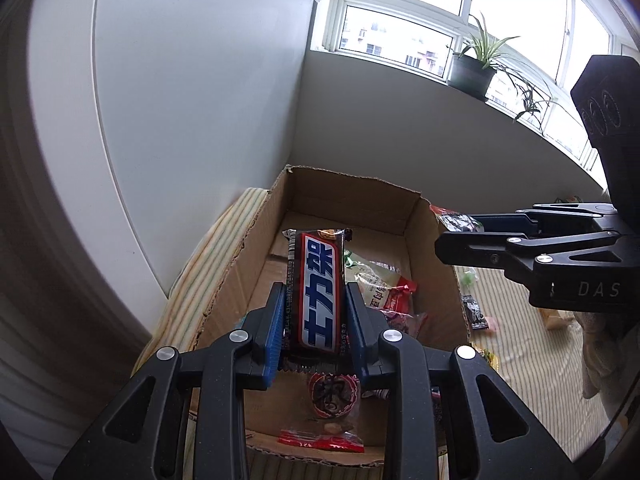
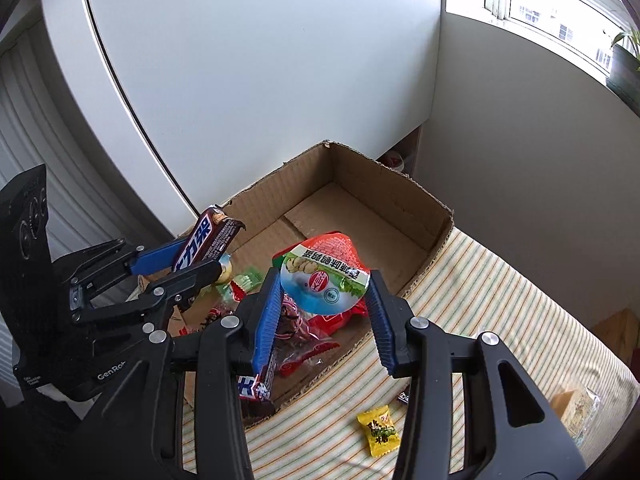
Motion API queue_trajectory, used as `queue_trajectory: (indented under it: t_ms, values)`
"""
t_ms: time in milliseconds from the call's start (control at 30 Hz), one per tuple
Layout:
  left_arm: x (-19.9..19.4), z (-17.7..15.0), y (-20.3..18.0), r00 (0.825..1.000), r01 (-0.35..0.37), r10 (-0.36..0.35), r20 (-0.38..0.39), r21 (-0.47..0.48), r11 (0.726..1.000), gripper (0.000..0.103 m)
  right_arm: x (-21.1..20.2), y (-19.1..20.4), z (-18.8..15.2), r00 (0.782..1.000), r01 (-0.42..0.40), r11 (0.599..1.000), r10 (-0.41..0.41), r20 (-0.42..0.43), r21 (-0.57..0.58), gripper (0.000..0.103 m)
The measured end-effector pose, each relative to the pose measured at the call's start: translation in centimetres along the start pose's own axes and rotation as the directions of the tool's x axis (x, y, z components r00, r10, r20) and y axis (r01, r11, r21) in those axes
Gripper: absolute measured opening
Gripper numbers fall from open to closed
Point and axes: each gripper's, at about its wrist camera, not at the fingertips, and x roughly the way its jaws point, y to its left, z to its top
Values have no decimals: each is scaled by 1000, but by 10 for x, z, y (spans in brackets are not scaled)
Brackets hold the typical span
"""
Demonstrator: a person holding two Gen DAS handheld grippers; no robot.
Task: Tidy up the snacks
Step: 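Carry the chocolate bar and cup snack into the box and open both tools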
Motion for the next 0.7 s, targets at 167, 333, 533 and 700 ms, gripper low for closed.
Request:
queue_trajectory:
  t_ms: [167,333,533,700]
  values:
    - [0,0,0,1000,-7,7,3,0,1000,31,5,-3,4,1000,0,1000,0,10,15,65]
    - [-1,-1,1,1000,-11,11,12,-3,1000,40,-3,-4,3,1000,5,1000,-6,27,14,68]
    - [-4,0,-3,1000,-9,9,23,-4,1000,40,-16,-11,-1,999,11,1000,-12,38,24,68]
    - [-8,1,-12,999,13,-14,31,4,1000,40,-31,-24,-9,999,23,999,-25,47,49,68]
